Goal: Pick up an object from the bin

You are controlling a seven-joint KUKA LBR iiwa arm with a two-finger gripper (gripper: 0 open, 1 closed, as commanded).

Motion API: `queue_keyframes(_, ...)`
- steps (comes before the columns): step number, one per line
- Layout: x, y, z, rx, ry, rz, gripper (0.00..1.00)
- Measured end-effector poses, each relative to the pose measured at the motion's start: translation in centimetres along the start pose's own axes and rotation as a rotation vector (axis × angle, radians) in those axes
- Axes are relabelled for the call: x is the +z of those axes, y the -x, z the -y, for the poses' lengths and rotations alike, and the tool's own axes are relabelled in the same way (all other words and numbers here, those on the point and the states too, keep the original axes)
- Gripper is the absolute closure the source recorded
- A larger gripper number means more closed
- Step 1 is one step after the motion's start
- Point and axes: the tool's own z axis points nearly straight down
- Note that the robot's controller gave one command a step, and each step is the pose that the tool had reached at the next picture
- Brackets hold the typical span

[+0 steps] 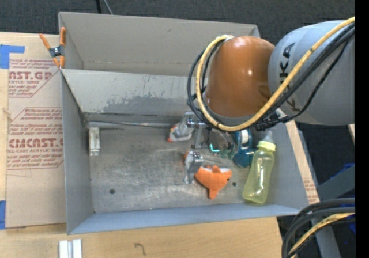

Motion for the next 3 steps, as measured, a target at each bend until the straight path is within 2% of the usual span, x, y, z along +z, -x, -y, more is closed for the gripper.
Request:
queue_keyframes(1,-0.4,0.2,0.0,0.001,0.001,0.008,0.00)
queue_keyframes(2,5.5,0.7,2.3,-0.011,0.001,0.014,0.00)
queue_keyframes(3,6.7,3.5,7.9,-0.126,0.001,0.003,0.00)
